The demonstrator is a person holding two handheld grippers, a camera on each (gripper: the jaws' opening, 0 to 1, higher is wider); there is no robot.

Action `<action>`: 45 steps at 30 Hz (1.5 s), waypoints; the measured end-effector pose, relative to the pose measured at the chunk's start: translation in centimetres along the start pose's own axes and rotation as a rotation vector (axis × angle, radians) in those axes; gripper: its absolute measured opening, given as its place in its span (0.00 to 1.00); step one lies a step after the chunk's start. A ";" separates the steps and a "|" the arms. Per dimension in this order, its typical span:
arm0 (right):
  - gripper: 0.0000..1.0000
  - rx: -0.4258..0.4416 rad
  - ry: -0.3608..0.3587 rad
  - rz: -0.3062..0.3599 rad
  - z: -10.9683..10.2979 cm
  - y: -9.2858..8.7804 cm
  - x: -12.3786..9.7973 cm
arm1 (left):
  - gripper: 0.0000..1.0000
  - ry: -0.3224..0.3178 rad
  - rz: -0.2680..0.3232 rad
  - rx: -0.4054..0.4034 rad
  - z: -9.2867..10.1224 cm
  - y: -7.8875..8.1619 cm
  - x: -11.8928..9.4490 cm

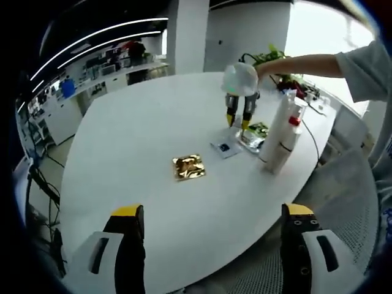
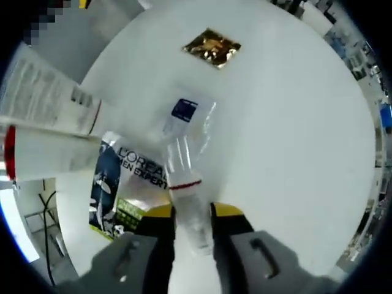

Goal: Arrange the skincare products in the storage area until every visible bottle or jar stands upright without overlapping.

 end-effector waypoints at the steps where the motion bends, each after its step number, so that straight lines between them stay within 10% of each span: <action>1: 0.22 -0.004 0.001 -0.003 0.0 0.0 0.0 | 0.90 -0.002 0.001 0.002 0.1 0.0 0.0; 15: 0.18 0.052 -0.041 -0.011 -0.9 -0.6 -0.9 | 0.89 -0.010 0.009 0.017 0.7 0.0 -0.1; 45: 0.18 0.369 -0.317 0.203 -6.9 -4.3 -8.0 | 0.89 -0.057 0.028 0.082 3.1 0.5 -0.4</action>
Point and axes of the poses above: the point that each gripper's makers call its tool centre point, and the gripper's own axes: x roughly forward along the fingers, z roughly to its right, y roughly out of its top, the point moved 8 cm from there along -x, roughly backward along the fingers, and after that the axes turned 4 degrees about -y, right-handed, at the moved point
